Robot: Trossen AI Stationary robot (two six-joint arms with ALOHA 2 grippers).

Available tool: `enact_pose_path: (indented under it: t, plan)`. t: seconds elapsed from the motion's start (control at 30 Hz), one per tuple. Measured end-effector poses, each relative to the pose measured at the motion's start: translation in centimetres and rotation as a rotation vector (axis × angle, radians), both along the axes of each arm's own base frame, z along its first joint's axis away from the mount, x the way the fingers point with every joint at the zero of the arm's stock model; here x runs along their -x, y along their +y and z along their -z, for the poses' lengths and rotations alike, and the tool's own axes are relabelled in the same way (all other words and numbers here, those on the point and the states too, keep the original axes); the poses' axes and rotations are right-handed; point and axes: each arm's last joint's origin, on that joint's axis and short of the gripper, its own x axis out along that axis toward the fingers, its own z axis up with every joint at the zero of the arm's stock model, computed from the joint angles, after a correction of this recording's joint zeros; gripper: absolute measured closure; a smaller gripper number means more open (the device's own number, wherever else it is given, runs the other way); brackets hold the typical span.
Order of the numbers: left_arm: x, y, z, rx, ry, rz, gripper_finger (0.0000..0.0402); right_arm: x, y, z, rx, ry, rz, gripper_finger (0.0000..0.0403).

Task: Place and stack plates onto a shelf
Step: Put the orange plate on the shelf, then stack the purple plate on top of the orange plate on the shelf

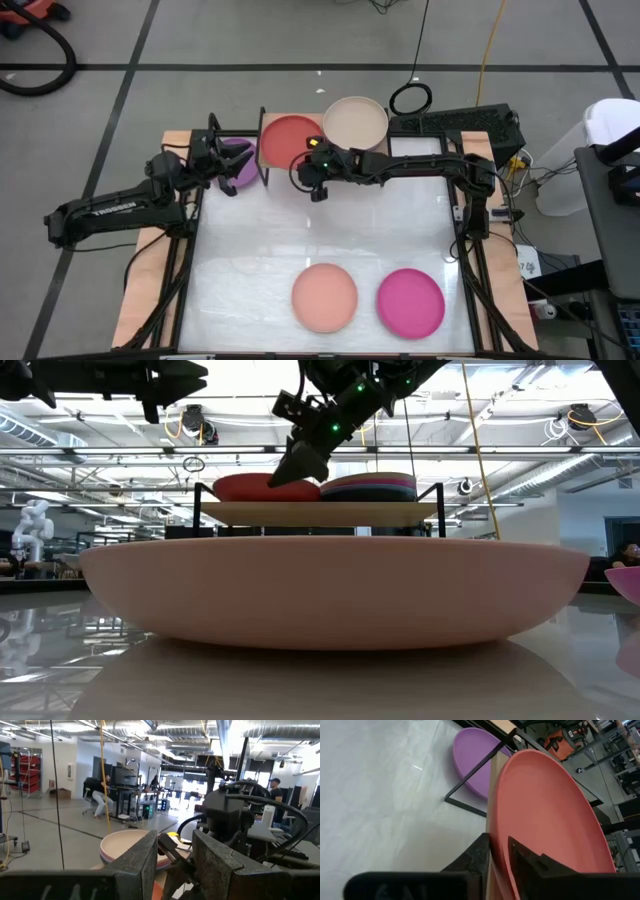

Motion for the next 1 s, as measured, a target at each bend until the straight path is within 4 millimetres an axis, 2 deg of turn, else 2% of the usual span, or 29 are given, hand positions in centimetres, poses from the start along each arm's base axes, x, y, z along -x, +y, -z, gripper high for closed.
enact_pose_path:
  t: [0.4, 0.63, 0.8, 0.9, 1.0]
  plan:
    - [0.0, 0.1, 0.2, 0.014, 0.013, -0.013, 0.0275, -0.1, 0.1, -1.0, 0.04, -0.061, 0.039, 0.0287]
    - [-0.1, 0.1, 0.6, 0.02, 0.063, -0.035, 0.0275, 0.9, 2.0, -3.8, 0.048, -0.119, 0.003, 0.0263]
    - [-0.2, 0.2, 1.5, 0.078, 0.137, -0.03, 0.0275, 2.3, 3.1, -6.1, 0.047, -0.148, -0.007, 0.0255]
    - [-0.2, 0.2, 2.3, 0.152, 0.224, -0.048, 0.0275, 3.9, 4.6, -8.2, 0.004, -0.171, -0.026, 0.0254]
    - [0.2, 0.2, 2.1, 0.199, 0.376, -0.094, 0.0275, 6.2, 6.3, -10.0, -0.058, -0.16, -0.072, 0.0256]
